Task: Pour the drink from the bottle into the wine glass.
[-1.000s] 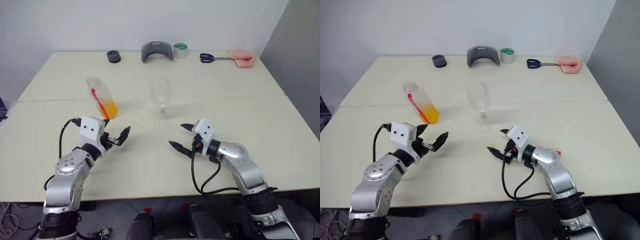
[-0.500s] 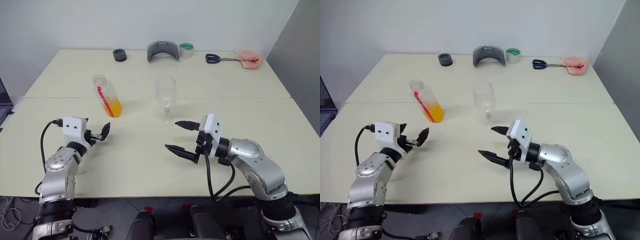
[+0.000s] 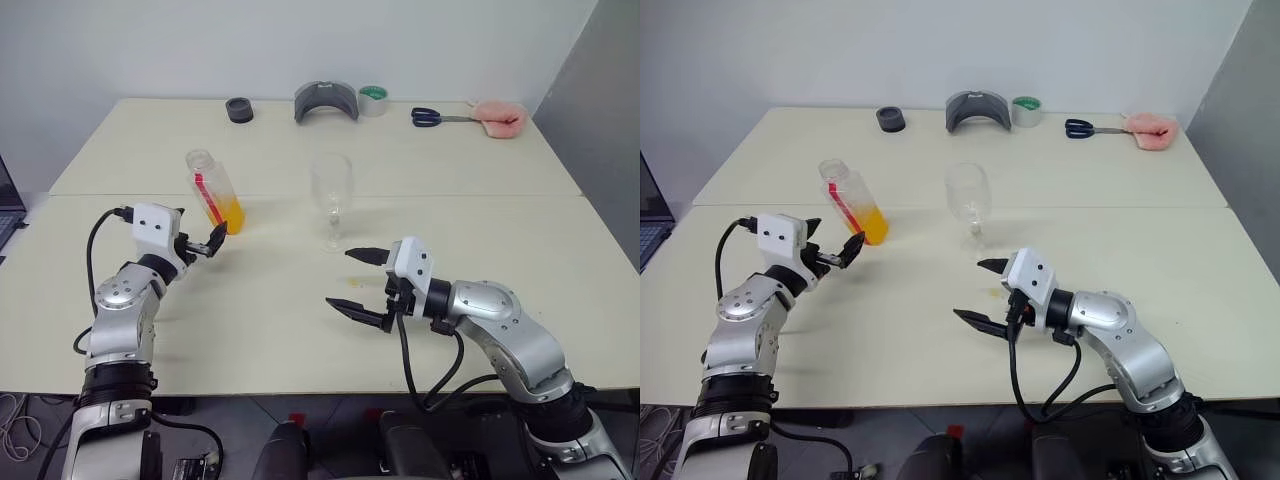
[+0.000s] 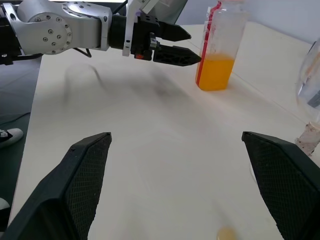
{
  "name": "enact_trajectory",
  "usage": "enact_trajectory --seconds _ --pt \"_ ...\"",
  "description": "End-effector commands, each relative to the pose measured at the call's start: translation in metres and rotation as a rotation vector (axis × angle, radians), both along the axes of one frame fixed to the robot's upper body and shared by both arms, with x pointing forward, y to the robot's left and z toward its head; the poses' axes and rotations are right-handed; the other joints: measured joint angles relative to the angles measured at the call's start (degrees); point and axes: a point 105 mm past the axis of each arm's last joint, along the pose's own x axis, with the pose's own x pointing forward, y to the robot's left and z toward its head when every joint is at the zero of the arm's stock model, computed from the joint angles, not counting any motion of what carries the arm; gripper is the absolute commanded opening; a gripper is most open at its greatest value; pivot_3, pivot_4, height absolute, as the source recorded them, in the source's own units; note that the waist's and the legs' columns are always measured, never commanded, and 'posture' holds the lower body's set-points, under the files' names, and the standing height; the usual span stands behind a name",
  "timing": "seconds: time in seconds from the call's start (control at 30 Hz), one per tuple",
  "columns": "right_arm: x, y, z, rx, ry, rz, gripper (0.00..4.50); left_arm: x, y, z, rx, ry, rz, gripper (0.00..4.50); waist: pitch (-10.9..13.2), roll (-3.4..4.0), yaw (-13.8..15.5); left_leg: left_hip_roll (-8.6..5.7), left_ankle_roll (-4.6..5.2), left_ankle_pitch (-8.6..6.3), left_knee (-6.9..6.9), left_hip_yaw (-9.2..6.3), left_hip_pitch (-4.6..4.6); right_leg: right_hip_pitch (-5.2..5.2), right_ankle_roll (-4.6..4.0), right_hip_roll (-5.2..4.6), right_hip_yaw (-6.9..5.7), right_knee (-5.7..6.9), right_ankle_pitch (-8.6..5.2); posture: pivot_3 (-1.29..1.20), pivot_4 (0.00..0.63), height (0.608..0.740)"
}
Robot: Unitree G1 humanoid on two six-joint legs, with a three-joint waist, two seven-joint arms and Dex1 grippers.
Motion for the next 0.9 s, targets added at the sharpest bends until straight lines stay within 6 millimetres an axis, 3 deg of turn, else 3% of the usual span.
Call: enact_trajectory --seconds 0.03,0.67,0.77,0.9 --pt "-0.003 0.004 0.014 0.019 -0.069 0.017 4.45 0.005 -0.001 0.017 0.032 -0.053 -0.016 4.50 0.00 0.00 0.00 0.00 0.00 0.00 0.00 0.00 0.00 0.00 0.00 0.00 0.00 0.00 0.00 0.00 0.150 0.740" --pt "-0.002 0.011 0.027 0.037 -0.106 0.033 4.45 0.042 -0.012 0.034 -0.003 -0.074 -0.046 4.50 0.00 -0.01 -0.02 -0.04 -0.01 0.01 0.06 -0.04 -0.15 -0.08 0.00 0.00 -0.07 0.03 0.00 0.00 0.150 0.740" --pt "-0.001 0.013 0.030 0.046 -0.116 0.035 4.50 0.047 -0.012 0.036 -0.012 -0.076 -0.042 3.95 0.00 -0.01 -0.04 -0.04 0.00 0.01 0.06 -0.05 -0.17 -0.09 0.00 0.01 -0.08 0.03 0.00 0.00 0.150 0.740" --pt "0.000 0.014 0.032 0.054 -0.127 0.032 4.50 0.052 -0.010 0.037 -0.022 -0.076 -0.036 2.73 0.00 -0.01 -0.09 -0.04 -0.01 0.01 0.07 -0.05 -0.18 -0.09 0.00 0.01 -0.10 0.03 0.00 0.00 0.150 0.740"
